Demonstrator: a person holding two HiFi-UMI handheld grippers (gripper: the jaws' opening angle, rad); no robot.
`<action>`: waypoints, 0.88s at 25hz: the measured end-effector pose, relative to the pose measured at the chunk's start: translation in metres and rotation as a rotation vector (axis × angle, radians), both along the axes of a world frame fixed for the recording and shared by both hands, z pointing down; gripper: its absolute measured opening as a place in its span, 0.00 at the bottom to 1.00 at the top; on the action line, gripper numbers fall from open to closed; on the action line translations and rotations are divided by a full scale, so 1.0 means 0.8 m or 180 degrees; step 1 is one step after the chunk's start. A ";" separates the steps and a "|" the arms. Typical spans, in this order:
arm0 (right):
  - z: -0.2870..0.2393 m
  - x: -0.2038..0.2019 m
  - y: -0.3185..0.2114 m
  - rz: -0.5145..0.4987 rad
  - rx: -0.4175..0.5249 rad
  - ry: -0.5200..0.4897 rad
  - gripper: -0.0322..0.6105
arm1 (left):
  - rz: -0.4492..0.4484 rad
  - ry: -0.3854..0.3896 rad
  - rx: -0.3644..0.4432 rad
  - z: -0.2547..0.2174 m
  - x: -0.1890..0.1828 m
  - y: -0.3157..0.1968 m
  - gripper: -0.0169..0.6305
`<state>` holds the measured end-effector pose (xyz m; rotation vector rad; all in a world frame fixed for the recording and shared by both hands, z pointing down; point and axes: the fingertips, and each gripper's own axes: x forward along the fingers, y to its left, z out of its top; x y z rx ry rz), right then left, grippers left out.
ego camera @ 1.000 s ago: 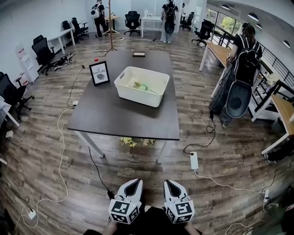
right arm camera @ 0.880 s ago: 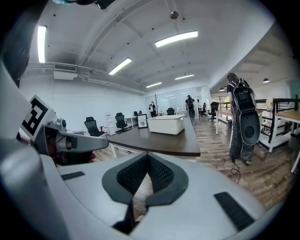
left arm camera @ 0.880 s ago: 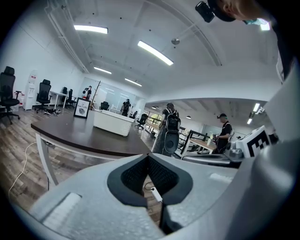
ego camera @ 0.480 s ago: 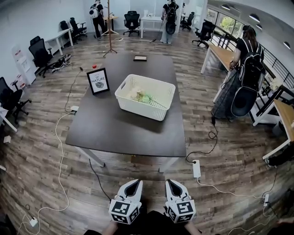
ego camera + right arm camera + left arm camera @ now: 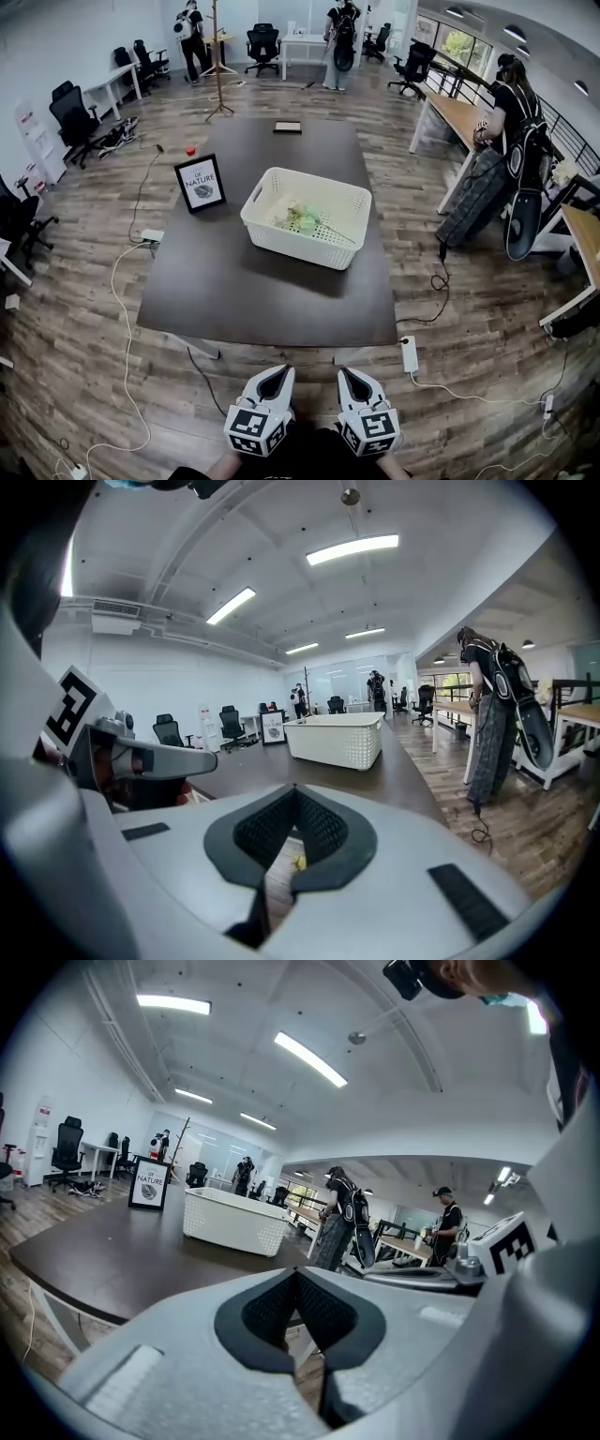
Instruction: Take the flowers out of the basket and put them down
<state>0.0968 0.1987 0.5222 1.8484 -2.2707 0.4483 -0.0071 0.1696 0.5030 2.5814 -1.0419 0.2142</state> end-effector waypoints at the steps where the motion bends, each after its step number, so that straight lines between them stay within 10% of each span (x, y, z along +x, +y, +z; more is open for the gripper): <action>1: 0.000 -0.003 -0.005 0.0008 0.0009 -0.0019 0.06 | 0.0010 0.0001 -0.0004 0.000 -0.003 -0.007 0.04; 22: 0.009 0.018 -0.066 0.0314 -0.0039 -0.0088 0.06 | -0.0152 -0.0038 -0.0120 0.014 -0.016 -0.087 0.04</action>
